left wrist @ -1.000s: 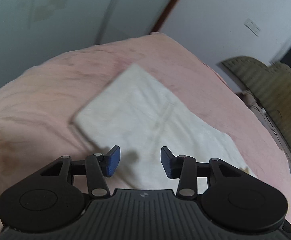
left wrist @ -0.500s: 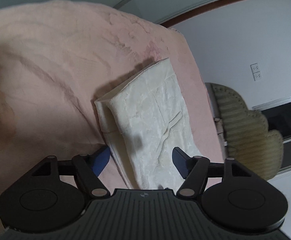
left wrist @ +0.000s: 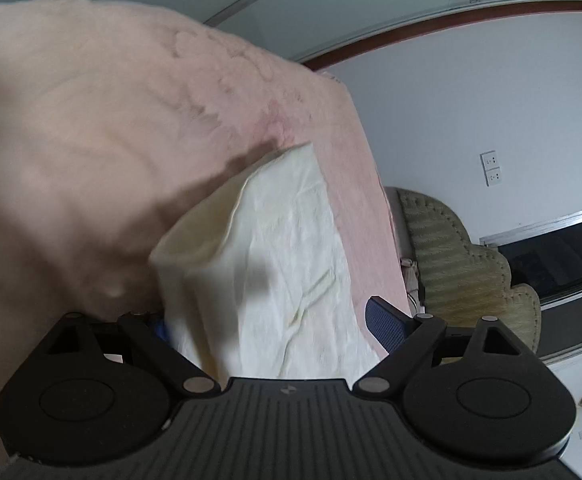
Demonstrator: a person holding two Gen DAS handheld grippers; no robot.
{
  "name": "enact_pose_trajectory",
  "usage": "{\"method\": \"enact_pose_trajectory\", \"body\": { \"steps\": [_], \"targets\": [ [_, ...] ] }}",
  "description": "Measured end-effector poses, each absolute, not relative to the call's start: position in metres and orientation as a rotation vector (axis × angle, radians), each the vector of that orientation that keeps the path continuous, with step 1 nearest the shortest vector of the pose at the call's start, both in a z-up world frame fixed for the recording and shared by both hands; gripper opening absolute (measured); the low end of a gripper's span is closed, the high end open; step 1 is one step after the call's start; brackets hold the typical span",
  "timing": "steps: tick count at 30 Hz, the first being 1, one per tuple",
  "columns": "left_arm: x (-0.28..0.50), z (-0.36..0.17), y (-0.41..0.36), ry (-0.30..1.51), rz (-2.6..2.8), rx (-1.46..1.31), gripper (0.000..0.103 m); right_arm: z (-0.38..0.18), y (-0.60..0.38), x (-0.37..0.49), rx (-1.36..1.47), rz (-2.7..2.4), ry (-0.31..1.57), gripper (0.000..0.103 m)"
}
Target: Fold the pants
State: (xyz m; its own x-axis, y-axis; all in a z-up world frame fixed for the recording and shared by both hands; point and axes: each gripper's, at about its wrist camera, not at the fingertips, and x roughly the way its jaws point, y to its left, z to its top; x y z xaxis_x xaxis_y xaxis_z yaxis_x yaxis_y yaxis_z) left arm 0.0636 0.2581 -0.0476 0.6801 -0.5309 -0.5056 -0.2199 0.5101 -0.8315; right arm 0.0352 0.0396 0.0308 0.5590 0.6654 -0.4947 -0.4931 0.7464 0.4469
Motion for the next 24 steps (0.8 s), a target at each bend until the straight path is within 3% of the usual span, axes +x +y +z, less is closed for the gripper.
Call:
{"method": "enact_pose_trajectory", "body": {
  "steps": [2, 4, 6, 10, 14, 18, 22, 24],
  "targets": [
    [0.071, -0.047, 0.257, 0.828, -0.209, -1.023, 0.087, 0.019, 0.031, 0.052, 0.269, 0.634, 0.75, 0.029],
    [0.077, -0.045, 0.254, 0.837, -0.202, -0.963, 0.073, -0.003, 0.036, 0.064, 0.156, 0.535, 0.826, 0.029],
    [0.083, -0.042, 0.248, 0.882, -0.172, -0.861, 0.019, -0.011, 0.047, 0.062, 0.099, 0.554, 0.801, 0.029],
    [0.076, -0.026, 0.236, 0.848, -0.153, -0.712, 0.013, 0.003, 0.051, 0.071, 0.116, 0.584, 0.767, 0.031],
    [0.044, 0.031, 0.183, 0.687, -0.159, -0.368, 0.013, 0.009, 0.048, 0.083, 0.035, 0.52, 0.736, 0.031],
    [0.008, 0.083, 0.125, 0.541, -0.268, -0.21, 0.013, 0.032, 0.024, 0.064, 0.052, 0.562, 0.605, 0.032],
    [-0.027, 0.108, 0.063, 0.459, -0.371, -0.121, 0.013, 0.061, -0.014, 0.028, 0.031, 0.521, 0.445, 0.055],
    [-0.044, 0.111, 0.032, 0.433, -0.424, -0.093, 0.014, 0.068, -0.037, 0.008, 0.005, 0.471, 0.389, 0.058]
  ]
}}
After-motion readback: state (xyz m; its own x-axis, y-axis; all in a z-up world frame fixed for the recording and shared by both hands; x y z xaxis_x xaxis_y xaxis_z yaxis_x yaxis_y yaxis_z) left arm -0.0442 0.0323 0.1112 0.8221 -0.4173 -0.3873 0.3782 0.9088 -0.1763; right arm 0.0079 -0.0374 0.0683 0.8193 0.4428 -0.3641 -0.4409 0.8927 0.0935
